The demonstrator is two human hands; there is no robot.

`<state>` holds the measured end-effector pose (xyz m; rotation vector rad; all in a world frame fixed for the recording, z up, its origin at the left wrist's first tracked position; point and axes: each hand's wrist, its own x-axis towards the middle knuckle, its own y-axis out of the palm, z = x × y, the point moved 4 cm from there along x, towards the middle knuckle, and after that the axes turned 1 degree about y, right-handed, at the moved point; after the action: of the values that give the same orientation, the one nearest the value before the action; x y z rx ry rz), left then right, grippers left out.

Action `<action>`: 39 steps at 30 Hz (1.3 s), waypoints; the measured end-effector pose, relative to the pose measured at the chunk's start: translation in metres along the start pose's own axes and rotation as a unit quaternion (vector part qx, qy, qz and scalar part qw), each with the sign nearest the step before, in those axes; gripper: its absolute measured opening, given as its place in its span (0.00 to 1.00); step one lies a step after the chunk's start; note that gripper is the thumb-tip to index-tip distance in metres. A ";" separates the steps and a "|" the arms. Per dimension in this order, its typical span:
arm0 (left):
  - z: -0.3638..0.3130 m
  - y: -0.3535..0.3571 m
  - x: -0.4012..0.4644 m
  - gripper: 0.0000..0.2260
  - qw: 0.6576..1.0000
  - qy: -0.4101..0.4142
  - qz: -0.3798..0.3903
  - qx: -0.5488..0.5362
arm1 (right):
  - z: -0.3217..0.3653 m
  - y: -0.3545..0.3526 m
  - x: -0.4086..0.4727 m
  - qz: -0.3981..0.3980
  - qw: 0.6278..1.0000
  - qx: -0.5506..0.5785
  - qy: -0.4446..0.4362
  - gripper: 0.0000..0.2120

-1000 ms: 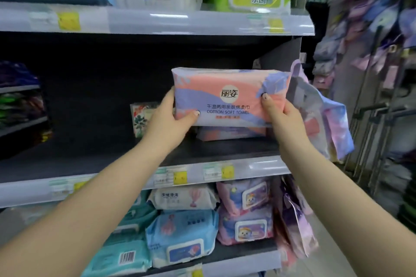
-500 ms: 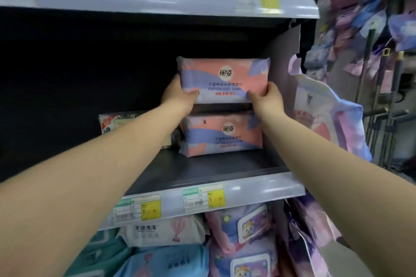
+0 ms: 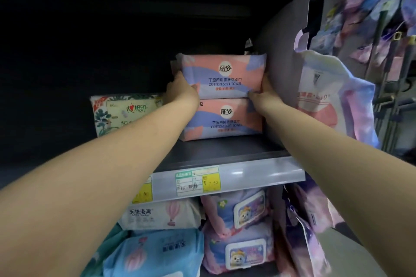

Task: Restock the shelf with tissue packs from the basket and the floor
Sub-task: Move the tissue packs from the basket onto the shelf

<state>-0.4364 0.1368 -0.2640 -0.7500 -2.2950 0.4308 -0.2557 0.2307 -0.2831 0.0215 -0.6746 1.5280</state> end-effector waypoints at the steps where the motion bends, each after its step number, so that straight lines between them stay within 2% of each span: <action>1: 0.000 0.000 0.000 0.18 1.000 -0.012 0.002 -0.005 | 0.000 -0.002 -0.002 0.007 1.000 -0.004 -0.008 0.31; 5: -0.005 0.000 -0.004 0.19 0.998 -0.053 0.011 -0.014 | -0.002 -0.004 -0.007 0.031 0.999 0.002 -0.040 0.26; 10: 0.000 -0.001 -0.005 0.18 0.998 -0.061 0.000 -0.014 | -0.006 0.004 -0.008 0.086 0.996 -0.019 -0.034 0.37; 13: 0.002 -0.001 -0.006 0.20 0.998 -0.060 0.011 0.005 | -0.007 0.004 -0.010 0.077 0.997 -0.012 -0.024 0.38; 15: 0.006 0.002 -0.014 0.23 0.997 -0.054 0.044 0.025 | -0.002 0.002 -0.020 0.046 0.998 -0.025 -0.040 0.37; 17: 0.009 0.001 -0.037 0.25 0.997 -0.002 0.073 0.032 | 0.009 -0.003 -0.041 0.004 0.995 -0.040 -0.089 0.35; 19: 0.010 -0.008 -0.084 0.27 0.990 0.106 0.084 0.047 | 0.016 -0.004 -0.078 -0.008 0.989 -0.040 -0.142 0.33; 21: 0.018 -0.020 -0.146 0.28 0.964 0.225 0.095 0.101 | 0.016 0.000 -0.124 -0.010 0.974 -0.056 -0.220 0.31; 23: 0.031 -0.032 -0.202 0.28 0.925 0.345 0.088 0.133 | 0.006 0.005 -0.167 -0.024 0.955 -0.055 -0.291 0.30; 24: 0.043 -0.035 -0.224 0.28 0.905 0.386 0.097 0.149 | -0.004 0.008 -0.187 -0.028 0.950 -0.053 -0.305 0.30; 26: 0.078 -0.037 -0.251 0.28 0.888 0.403 0.134 0.176 | -0.029 0.018 -0.222 -0.017 0.947 -0.069 -0.313 0.29; 30: 0.145 -0.039 -0.293 0.27 0.909 0.299 0.230 0.176 | -0.094 0.037 -0.289 0.061 0.947 -0.108 -0.296 0.28; 32: 0.180 -0.032 -0.321 0.28 0.917 0.226 0.280 0.174 | -0.137 0.050 -0.326 0.122 0.954 -0.119 -0.248 0.27; 34: 0.221 -0.019 -0.355 0.28 0.919 0.120 0.337 0.167 | -0.183 0.062 -0.368 0.192 0.959 -0.140 -0.158 0.26; 36: 0.265 -0.003 -0.398 0.29 0.896 -0.006 0.417 0.155 | -0.223 0.070 -0.410 0.283 0.943 -0.173 -0.037 0.27; 39: 0.306 0.017 -0.459 0.30 0.817 -0.190 0.522 0.152 | -0.273 0.079 -0.468 0.419 0.872 -0.220 0.121 0.29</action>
<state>-0.3631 -0.1637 -0.7213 -1.8471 -1.8345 1.5086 -0.1750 -0.0721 -0.7322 -0.9028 -0.8682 2.1049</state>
